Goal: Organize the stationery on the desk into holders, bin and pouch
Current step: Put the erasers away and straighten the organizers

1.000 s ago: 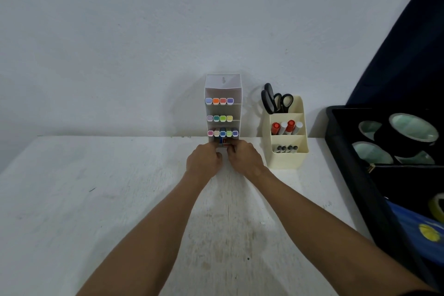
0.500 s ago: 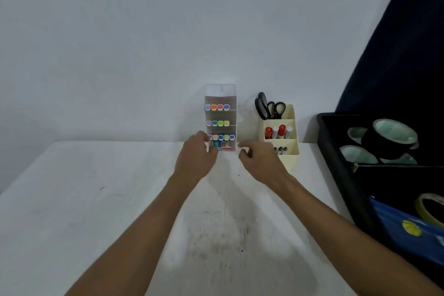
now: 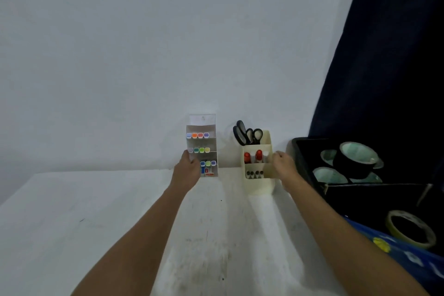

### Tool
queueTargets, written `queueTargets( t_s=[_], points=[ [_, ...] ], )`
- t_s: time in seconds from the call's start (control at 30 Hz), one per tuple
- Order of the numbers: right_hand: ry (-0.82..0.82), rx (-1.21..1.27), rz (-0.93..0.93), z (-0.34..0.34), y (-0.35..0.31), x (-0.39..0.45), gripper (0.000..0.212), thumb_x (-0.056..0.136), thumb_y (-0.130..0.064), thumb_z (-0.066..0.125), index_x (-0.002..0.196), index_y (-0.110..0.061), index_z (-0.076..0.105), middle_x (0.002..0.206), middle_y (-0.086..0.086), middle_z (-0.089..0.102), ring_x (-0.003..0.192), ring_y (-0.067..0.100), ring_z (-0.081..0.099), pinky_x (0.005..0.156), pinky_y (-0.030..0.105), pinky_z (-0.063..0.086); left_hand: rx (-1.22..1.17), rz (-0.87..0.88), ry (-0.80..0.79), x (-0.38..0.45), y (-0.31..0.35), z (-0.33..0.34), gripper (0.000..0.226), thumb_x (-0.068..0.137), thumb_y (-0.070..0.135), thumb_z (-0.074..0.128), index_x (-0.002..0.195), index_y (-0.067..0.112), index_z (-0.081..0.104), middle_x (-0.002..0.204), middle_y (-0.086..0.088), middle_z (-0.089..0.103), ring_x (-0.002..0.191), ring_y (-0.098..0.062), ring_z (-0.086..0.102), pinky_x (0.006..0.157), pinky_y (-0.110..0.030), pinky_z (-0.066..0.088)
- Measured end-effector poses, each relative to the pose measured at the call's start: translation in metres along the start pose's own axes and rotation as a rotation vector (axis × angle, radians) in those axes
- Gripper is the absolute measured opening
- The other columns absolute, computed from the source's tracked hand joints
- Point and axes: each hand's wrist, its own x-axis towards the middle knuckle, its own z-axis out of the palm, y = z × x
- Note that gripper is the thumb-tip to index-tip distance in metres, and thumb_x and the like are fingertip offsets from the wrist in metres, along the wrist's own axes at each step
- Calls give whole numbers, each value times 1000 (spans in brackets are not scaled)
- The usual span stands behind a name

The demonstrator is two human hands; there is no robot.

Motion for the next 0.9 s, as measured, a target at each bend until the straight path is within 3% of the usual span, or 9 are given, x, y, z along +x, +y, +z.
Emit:
queueTargets(
  t_s=[0.07,0.13,0.3,0.53,0.9],
  points=[
    [-88,118,63,1,9,0,19,100,-22,38,100,-17,56,99,10,63,86,22,58,77,37,52,-35,-3,-8,1,-5,6,33,100,28,32,131,21,42,124,-6,60,101,-25,58,85,-35,46],
    [-123,182,38,4,17,2,16,101,-28,40,101,-23,55,99,7,63,88,23,61,73,36,53,-62,-3,4,2,-9,10,34,99,27,34,132,25,40,120,-2,60,102,-25,60,86,-36,48],
    [-116,155,8,15,20,8,22,100,-34,39,91,-34,59,103,6,67,95,25,63,86,45,54,-65,21,13,4,-12,17,37,98,26,38,135,30,36,119,3,59,103,-23,60,86,-35,47],
    [-180,162,8,37,17,5,36,98,-41,40,125,-25,58,118,5,61,107,25,58,93,45,51,-76,36,-2,7,-13,20,38,92,29,46,129,36,40,110,9,59,97,-20,58,87,-35,47],
    [-186,98,7,54,10,1,42,101,-42,33,138,-24,46,132,7,53,119,28,51,101,47,47,-114,83,-101,10,-11,11,42,91,31,56,130,34,44,119,7,62,107,-20,60,95,-44,51]
  ],
)
